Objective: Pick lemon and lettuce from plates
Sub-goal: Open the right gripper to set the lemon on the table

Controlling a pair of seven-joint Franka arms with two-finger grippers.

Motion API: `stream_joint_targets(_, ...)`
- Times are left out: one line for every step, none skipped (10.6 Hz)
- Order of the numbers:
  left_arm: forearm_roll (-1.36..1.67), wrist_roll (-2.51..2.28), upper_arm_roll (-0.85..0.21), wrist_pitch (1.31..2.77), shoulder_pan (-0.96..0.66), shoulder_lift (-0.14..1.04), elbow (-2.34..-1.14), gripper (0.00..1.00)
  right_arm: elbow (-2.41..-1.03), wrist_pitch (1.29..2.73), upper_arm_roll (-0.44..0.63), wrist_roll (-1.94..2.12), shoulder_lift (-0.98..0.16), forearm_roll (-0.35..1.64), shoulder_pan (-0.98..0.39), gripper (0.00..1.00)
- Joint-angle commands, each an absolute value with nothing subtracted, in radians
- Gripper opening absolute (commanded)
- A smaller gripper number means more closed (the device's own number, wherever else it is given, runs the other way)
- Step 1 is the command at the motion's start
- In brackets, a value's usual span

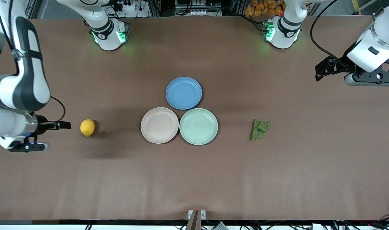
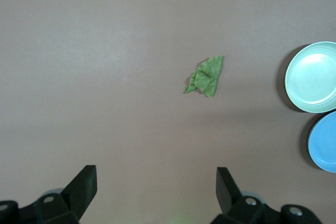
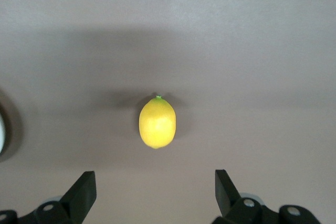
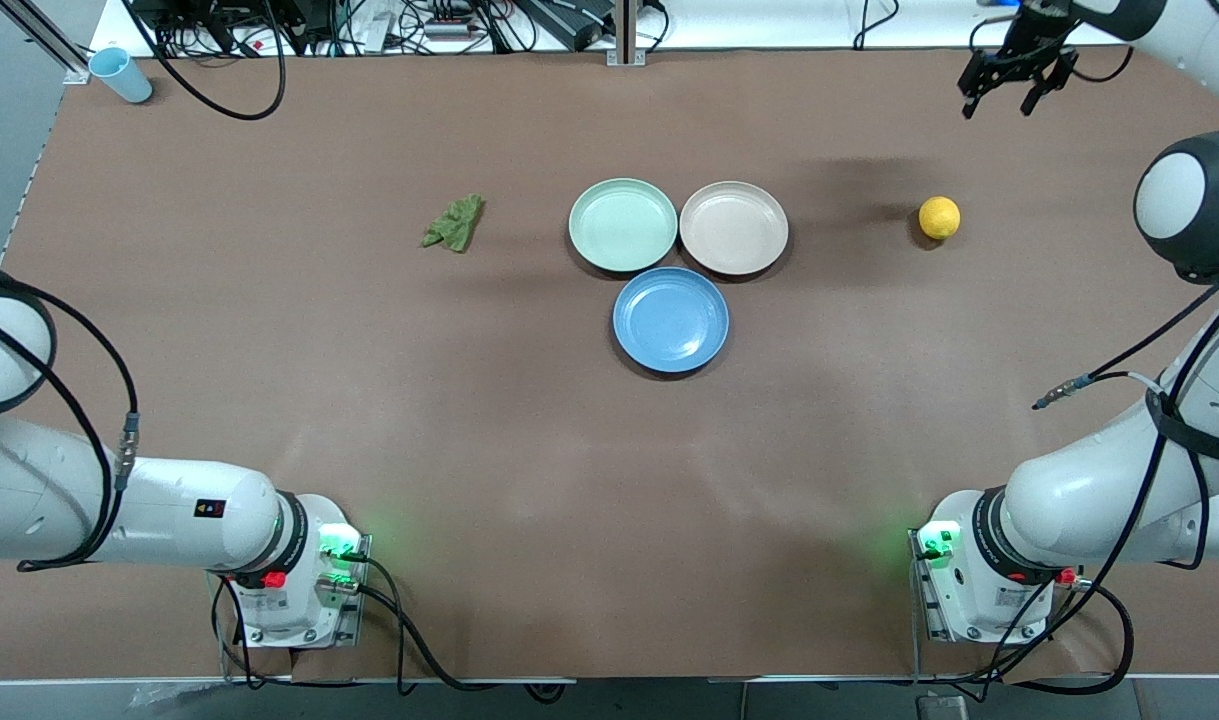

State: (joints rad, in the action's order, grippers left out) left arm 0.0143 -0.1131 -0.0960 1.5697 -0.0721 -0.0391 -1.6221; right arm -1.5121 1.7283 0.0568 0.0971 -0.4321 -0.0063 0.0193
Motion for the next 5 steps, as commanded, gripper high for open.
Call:
stream_joint_targets(0.026,-0.091,-0.1,1.549,-0.063,-0.029,-1.606,1.0,-1.502,1.651,0.046,0.095,-0.344,-0.005,0.05,1.0)
stream_joint_targets(0.026,-0.092,-0.1,1.549,-0.063,-0.029,-1.606,1.0,-1.5,1.629,0.046,0.095,-0.312,-0.005,0.052,1.0)
stream_joint_targets(0.026,-0.094,-0.1,1.549,-0.063,-0.029,-1.606,1.0,-1.5,1.597,0.045,0.095,-0.278,-0.005,0.051,1.0)
stream_joint_targets(0.026,-0.097,-0.1,1.551,-0.064,-0.028,-1.606,1.0,-1.499,1.565,0.043,0.094,-0.244,-0.003,0.049,1.0)
stream_joint_targets(0.028,-0.097,-0.1,1.551,-0.064,-0.028,-1.606,1.0,-1.497,1.536,0.038,0.086,-0.221,-0.003,0.046,1.0)
